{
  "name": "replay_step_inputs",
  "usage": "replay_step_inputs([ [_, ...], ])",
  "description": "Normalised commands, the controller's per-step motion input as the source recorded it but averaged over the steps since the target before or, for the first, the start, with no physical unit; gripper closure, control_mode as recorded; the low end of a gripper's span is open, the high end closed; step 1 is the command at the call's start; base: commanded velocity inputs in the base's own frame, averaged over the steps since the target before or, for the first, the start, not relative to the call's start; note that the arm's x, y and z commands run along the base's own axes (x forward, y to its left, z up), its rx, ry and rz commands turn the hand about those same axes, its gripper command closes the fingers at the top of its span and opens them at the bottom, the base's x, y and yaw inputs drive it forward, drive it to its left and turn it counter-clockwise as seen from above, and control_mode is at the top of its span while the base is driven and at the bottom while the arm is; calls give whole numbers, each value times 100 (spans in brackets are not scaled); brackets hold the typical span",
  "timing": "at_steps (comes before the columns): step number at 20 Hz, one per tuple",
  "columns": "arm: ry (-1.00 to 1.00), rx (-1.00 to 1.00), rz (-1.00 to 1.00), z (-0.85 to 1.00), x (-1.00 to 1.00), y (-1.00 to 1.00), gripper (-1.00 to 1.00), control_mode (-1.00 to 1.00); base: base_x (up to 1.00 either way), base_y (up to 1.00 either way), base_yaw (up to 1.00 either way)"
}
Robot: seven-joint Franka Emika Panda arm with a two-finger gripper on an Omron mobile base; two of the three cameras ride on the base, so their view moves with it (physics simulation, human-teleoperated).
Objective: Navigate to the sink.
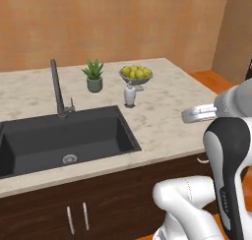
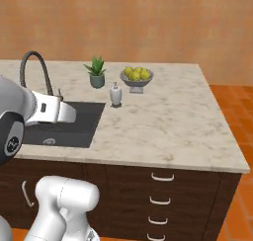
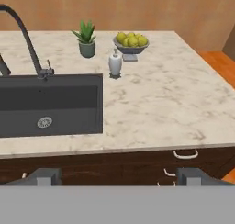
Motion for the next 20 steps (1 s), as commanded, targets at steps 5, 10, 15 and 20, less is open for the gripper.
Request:
replay_step_inputs([
  [5,0,0,0,0,0,0,-100,100,-9,100,3],
  [10,0,0,0,0,0,0,-100,100,6,89,17],
  [15,0,0,0,0,0,0,-100,100,51,-3,23],
  [20,0,0,0,0,0,0,-100,100,100,-19,7],
])
